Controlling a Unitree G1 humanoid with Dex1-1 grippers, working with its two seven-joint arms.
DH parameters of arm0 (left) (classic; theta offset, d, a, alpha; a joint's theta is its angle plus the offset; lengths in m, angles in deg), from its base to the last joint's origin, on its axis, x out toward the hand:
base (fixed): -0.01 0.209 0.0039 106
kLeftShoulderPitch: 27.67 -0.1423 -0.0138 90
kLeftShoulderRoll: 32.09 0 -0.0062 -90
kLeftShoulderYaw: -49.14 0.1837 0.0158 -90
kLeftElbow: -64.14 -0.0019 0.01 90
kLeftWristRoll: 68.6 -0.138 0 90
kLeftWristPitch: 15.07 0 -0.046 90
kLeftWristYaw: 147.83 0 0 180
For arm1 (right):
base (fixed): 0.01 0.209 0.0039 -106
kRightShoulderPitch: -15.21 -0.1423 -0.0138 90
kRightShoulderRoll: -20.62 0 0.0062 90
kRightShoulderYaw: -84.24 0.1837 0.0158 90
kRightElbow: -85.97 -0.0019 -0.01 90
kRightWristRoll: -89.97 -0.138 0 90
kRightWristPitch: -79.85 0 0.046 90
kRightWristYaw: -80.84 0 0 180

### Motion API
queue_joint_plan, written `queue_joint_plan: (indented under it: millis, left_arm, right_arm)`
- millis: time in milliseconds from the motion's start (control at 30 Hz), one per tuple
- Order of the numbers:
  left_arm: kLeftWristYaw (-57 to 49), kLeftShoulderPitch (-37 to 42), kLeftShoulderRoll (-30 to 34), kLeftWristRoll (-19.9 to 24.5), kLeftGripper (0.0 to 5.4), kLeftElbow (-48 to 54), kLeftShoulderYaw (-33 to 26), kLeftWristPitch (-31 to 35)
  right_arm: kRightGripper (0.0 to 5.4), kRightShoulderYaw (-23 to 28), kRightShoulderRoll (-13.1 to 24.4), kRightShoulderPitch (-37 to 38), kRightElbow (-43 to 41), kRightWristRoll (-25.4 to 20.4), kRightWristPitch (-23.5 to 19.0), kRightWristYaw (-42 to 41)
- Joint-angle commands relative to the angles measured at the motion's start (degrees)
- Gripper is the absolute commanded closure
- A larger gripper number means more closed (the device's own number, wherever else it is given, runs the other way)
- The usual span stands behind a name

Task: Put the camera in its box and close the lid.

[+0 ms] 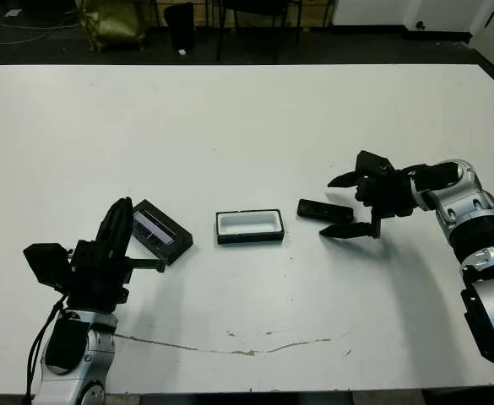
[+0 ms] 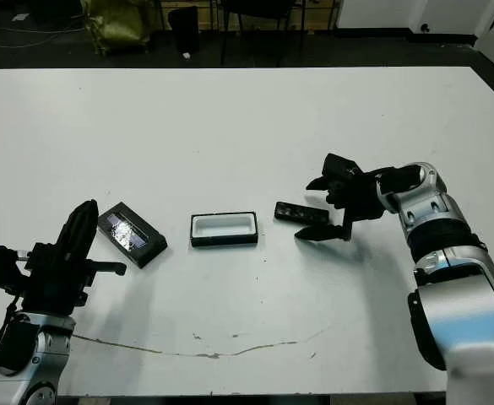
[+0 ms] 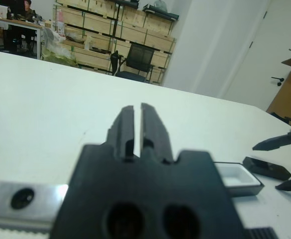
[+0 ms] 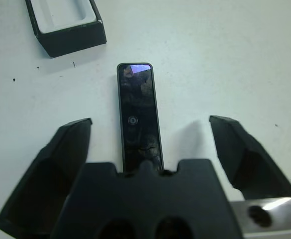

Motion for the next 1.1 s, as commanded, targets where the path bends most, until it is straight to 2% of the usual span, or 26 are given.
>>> queue_joint_plan:
  millis: [33,200,367,567,633,733,900,1000,1100]
  left_arm:
    - [-0.2,-0.9,0.7,-0.6,5.4,-0.6,-0.3,0.6]
    - [-0.8,-1.1,0.5,-1.1,5.4,-0.6,-0.3,0.5]
    - [-1.2,-1.0,0.2,-1.6,5.4,-0.8,-0.2,0.0]
    - [-1.3,-0.9,0.3,-1.5,5.4,-0.5,-0.2,0.5]
    - [-1.5,-0.9,0.3,-1.8,5.4,-0.3,-0.2,0.7]
    - [-1.4,-0.9,0.4,-0.9,5.4,0.0,-0.4,1.4]
    - [-0.6,-0.5,0.8,-0.8,5.4,-0.8,-0.5,0.3]
    - [0.4,0.0,0.8,0.0,5.4,-1.5,-0.7,0.1]
    - [-0.3,0.1,0.6,-0.2,5.4,-1.0,-0.6,1.1]
  right_arm:
    - [0.81,0.1,-0.7,2.0,1.4,0.9,-3.1,0.9]
    - [1.93,0.1,-0.9,3.8,0.3,1.5,-1.7,3.2]
    - [3.01,-0.5,-1.2,4.6,0.2,2.0,-2.7,4.6]
    - [4.3,-1.6,-1.2,6.0,0.3,3.4,0.3,7.4]
    - [4.63,-2.5,-1.4,5.8,0.9,4.2,-1.0,7.7]
    - [4.83,-4.4,-1.3,5.2,1.6,5.4,-0.9,6.8]
    - [4.84,-5.8,-1.1,4.5,2.2,6.0,-0.6,5.7]
    - [4.84,-4.3,-0.9,4.4,2.8,4.3,-0.8,5.0]
    - [4.84,-0.5,-0.8,4.5,2.8,0.8,-2.9,5.3]
